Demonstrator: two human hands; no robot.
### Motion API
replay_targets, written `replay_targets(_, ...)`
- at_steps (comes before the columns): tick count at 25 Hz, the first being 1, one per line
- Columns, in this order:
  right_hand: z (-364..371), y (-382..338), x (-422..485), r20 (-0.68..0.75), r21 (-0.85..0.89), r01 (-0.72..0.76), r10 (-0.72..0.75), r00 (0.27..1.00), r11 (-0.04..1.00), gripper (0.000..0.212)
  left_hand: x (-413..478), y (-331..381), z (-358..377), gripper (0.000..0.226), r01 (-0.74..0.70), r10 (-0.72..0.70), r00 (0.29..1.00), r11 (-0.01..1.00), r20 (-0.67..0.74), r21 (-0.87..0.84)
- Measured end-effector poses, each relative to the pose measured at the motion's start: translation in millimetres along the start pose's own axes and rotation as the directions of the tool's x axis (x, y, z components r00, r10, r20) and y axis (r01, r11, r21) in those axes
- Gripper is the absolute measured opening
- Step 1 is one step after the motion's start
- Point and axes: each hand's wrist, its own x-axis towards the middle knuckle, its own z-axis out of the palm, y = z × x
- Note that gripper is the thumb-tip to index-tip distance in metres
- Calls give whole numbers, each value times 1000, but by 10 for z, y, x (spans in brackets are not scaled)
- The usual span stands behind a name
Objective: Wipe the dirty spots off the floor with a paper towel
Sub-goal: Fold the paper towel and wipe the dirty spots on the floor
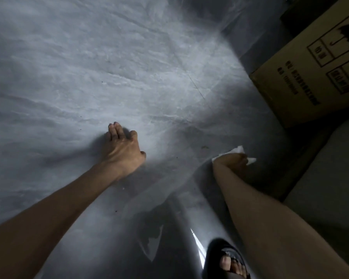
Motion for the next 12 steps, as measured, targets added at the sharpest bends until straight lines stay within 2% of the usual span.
replay_targets(2, 97, -209, -176, -144, 168, 80, -56, 988, 983, 51, 4, 28, 15, 75, -9, 9, 1000, 1000, 8, 14)
replay_targets(3, 167, -331, -414, -210, 229, 208, -160, 964, 951, 42, -6, 49, 18, 75, -5, 5, 1000, 1000, 11, 14)
replay_targets(4, 248, -441, -729, -254, 238, 394, -335, 907, 888, 36, -16, 75, 11, 75, 2, -2, 1000, 1000, 15, 9)
replay_targets(5, 334, -488, -1044, -233, 174, 622, -582, 779, 763, 30, -13, 91, -5, 75, 2, -2, 1000, 1000, 15, 3)
replay_targets(6, 424, -433, -1232, -161, 93, 842, -827, 539, 531, 27, -8, 83, -17, 75, 2, -2, 1000, 1000, 16, -4)
replay_targets(7, 475, -424, -1272, -65, 8, 957, -955, 290, 290, 33, 3, 59, -27, 74, 3, -3, 1000, 1000, 20, -16)
replay_targets(8, 440, -390, -1125, 11, -51, 993, -994, 107, 107, 40, 13, 32, -34, 72, 7, -6, 1000, 999, 28, -37)
replay_targets(9, 369, -344, -940, 15, -82, 991, -995, 103, 101, 40, 14, 5, -39, 68, 10, -8, 999, 998, 34, -60)
replay_targets(10, 233, -313, -762, 17, 11, 952, -952, 304, 305, 37, 8, -22, -46, 64, 10, -7, 999, 997, 33, -79)
replay_targets(11, 120, -278, -538, -3, 6, 831, -831, 556, 556, 35, -8, -48, -50, 60, 5, -3, 1000, 996, 28, -91)
replay_targets(12, 41, -256, -350, -59, -42, 635, -637, 769, 771, 35, -23, -75, -57, 57, -7, 9, 1000, 995, 19, -96)
